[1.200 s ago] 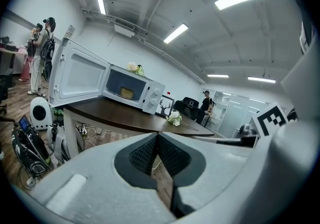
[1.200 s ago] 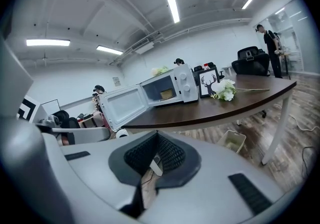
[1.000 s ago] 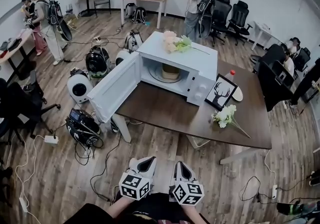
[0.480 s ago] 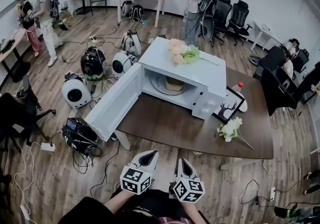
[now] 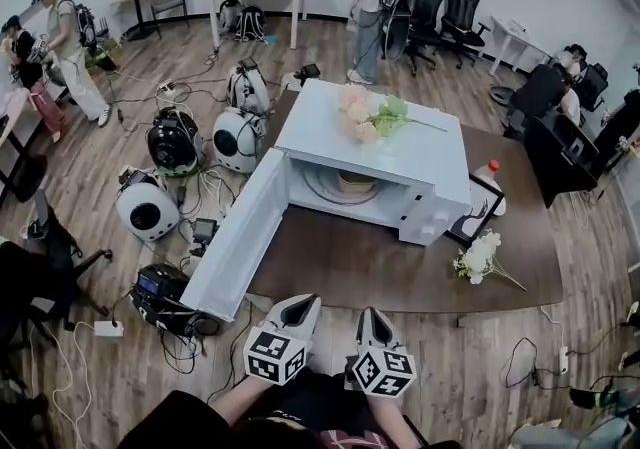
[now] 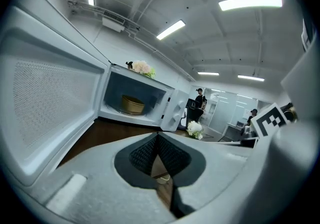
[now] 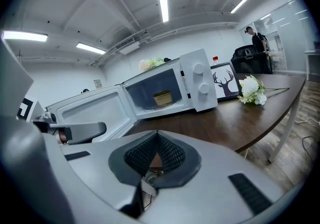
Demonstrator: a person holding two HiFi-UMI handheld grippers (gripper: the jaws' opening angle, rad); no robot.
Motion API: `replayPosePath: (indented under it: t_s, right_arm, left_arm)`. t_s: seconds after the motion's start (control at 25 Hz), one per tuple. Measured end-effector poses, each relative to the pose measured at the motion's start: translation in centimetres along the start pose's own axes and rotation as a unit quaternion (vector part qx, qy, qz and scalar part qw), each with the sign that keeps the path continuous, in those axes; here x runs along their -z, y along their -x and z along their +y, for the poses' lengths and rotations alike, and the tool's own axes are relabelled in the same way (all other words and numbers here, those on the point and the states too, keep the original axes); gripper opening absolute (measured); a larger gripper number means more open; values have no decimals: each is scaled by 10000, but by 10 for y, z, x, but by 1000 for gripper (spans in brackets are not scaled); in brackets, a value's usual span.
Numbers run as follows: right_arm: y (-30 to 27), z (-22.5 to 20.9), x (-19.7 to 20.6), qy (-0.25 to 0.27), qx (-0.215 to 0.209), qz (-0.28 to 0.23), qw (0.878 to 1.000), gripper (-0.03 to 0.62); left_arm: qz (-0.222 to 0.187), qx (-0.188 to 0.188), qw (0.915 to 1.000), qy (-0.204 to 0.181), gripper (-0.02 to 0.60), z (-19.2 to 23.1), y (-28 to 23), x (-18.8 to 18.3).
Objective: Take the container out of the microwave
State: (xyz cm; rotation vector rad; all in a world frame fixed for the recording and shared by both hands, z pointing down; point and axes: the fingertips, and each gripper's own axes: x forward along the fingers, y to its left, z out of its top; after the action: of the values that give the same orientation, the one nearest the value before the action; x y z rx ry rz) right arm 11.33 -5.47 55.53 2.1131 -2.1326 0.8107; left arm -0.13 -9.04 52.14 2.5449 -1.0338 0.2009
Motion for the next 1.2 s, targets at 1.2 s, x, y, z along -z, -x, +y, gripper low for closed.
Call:
replayPosePath:
  t_s: [1.2]
  right_arm:
    - [-161, 0, -117, 175, 50, -186, 9997, 135]
  left_arm:
    - [-49, -348, 9994, -36, 9, 73, -72, -43]
